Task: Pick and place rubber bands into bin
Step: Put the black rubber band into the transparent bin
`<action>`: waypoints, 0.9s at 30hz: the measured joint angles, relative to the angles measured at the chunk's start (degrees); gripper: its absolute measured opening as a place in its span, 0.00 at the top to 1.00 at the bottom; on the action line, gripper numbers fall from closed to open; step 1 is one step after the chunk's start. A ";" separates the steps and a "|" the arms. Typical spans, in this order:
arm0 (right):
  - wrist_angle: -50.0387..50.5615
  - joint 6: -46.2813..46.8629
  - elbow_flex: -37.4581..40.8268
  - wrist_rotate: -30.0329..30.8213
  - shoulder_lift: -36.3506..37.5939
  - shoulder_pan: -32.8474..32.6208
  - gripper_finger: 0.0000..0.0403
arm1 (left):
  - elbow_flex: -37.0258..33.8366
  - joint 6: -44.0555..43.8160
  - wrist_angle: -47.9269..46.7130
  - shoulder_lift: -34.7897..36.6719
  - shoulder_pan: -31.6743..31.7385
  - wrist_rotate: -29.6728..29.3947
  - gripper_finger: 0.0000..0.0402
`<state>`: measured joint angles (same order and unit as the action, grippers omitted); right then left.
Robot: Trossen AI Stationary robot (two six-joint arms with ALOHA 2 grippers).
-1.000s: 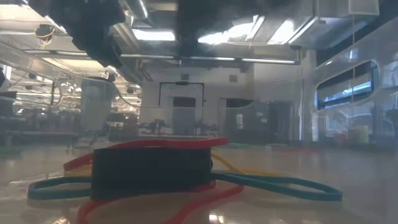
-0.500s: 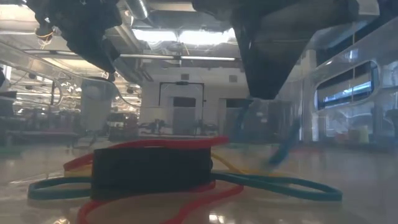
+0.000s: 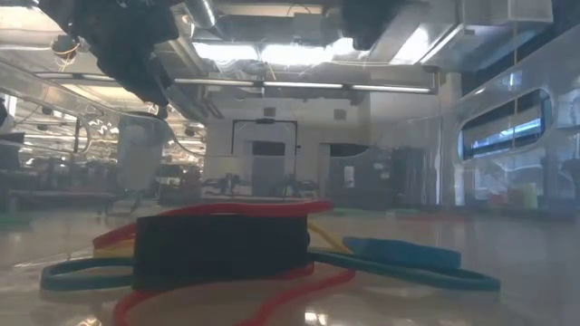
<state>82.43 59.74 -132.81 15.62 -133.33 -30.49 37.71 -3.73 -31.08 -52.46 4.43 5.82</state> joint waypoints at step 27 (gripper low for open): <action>-56.18 -10.86 101.27 5.44 77.87 3.38 0.99 | 2.49 -13.57 -10.29 -17.83 3.61 -8.92 0.59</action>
<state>26.25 48.88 -31.54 21.06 -55.46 -27.11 40.21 -17.30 -41.37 -70.29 8.04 -3.09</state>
